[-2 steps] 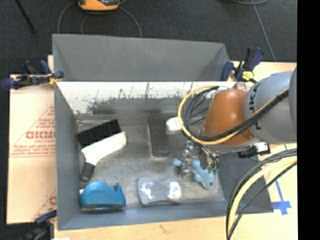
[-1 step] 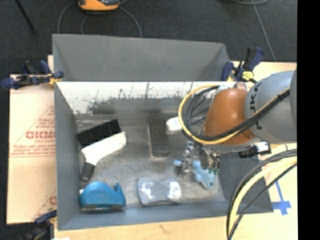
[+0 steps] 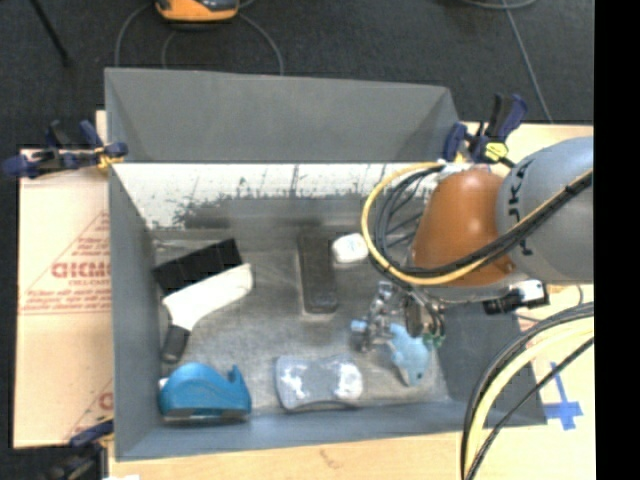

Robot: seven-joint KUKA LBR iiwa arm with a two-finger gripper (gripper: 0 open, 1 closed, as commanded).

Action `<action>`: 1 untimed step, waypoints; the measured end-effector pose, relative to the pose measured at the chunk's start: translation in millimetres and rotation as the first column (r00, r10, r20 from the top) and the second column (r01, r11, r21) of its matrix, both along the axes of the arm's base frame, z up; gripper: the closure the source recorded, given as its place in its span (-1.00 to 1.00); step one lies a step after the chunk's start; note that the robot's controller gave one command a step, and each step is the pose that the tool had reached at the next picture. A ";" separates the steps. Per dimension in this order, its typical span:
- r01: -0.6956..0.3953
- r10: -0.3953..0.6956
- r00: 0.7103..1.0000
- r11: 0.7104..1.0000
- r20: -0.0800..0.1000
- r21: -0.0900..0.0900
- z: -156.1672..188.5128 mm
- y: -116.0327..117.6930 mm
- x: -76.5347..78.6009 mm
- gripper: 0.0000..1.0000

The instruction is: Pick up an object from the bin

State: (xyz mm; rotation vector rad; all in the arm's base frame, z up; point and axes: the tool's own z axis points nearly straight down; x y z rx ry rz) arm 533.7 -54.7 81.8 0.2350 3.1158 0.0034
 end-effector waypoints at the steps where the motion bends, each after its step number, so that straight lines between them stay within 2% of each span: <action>1: 0.000 0.000 1.000 1.000 -0.008 0.000 13.1 -0.3 -1.8 1.00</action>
Offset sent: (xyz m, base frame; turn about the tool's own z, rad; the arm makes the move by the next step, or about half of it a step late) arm 0.0000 0.0001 0.0709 -0.0001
